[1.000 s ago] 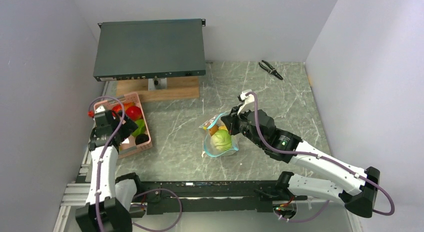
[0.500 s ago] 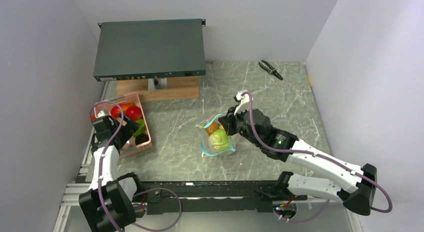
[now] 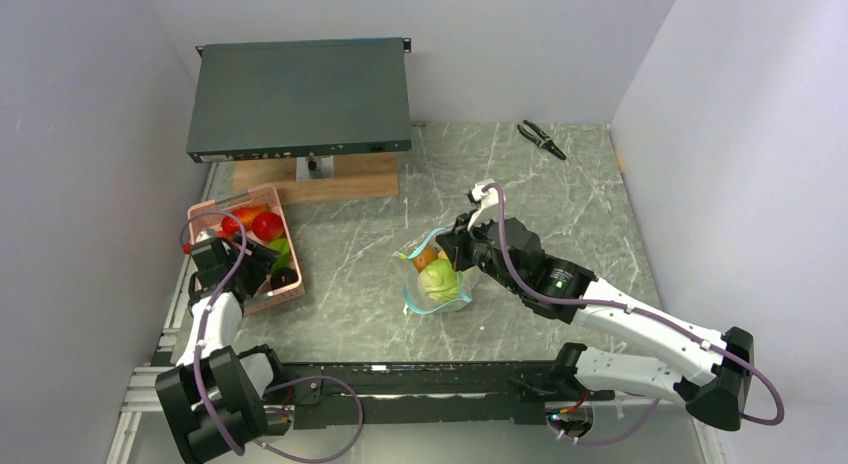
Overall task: Place the food in the zip-top bag and seal the zipper
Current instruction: Pick up the fake vegetable from the bin.
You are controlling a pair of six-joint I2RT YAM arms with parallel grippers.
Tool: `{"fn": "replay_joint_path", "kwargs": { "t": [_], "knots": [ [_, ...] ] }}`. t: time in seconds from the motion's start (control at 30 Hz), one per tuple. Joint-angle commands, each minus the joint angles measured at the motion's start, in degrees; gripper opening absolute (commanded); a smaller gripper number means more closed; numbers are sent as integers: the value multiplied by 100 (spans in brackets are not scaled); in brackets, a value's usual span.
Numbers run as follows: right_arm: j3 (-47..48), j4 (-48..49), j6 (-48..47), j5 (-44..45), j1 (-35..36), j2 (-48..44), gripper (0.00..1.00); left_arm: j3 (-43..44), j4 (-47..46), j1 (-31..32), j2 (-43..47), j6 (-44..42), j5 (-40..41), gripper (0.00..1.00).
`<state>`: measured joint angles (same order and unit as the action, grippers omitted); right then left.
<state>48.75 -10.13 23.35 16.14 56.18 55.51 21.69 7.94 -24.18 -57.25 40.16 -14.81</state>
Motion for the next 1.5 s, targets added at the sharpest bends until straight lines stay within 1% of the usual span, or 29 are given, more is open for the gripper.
{"fn": "replay_joint_path", "kwargs": {
  "t": [0.0, 0.13, 0.3, 0.4, 0.47, 0.57, 0.73, 0.8, 0.83, 0.9, 1.03, 1.1, 1.27, 1.47],
  "knots": [
    [46, 370, -34, 10, -19, 7, 0, -71, -497, -32, 127, 200, 156, 72],
    [80, 420, -24, -88, -20, 105, 0, -184, -704, -31, 74, 369, 253, 70],
    [47, 505, 9, -127, -20, 150, 0, -143, -1014, -34, -219, 441, 161, 73],
    [78, 513, 7, -180, -24, 195, 0, -157, -1236, -24, -385, 451, -44, 68],
    [75, 519, 6, -177, -25, 215, 0, -201, -1336, -7, -440, 479, -112, 67],
    [34, 538, 35, -172, -19, 184, 0, -241, -1352, 44, -444, 430, -110, 70],
    [61, 513, 16, -199, -21, 198, 0, -64, -1273, 252, -629, 338, -149, 81],
    [54, 512, 16, -199, -24, 183, 0, -11, -1188, 256, -720, 326, -160, 81],
    [43, 524, 20, -197, -21, 169, 0, -8, -1168, 256, -733, 314, -162, 80],
    [42, 530, 20, -199, -22, 149, 0, -35, -1153, 257, -658, 309, -91, 73],
    [45, 469, 17, -191, -23, 101, 0, -136, -1039, 280, -297, 205, 211, 60],
    [-6, 485, 33, -182, -25, 40, 0, -162, -954, 317, -98, 130, 336, 55],
    [16, 424, 43, -187, -16, 7, 0, -100, -576, 374, 330, -91, 711, 47],
    [-10, 426, 68, -176, -20, -49, 0, 194, 7, 462, 786, -351, 948, 43]
  ]
}}
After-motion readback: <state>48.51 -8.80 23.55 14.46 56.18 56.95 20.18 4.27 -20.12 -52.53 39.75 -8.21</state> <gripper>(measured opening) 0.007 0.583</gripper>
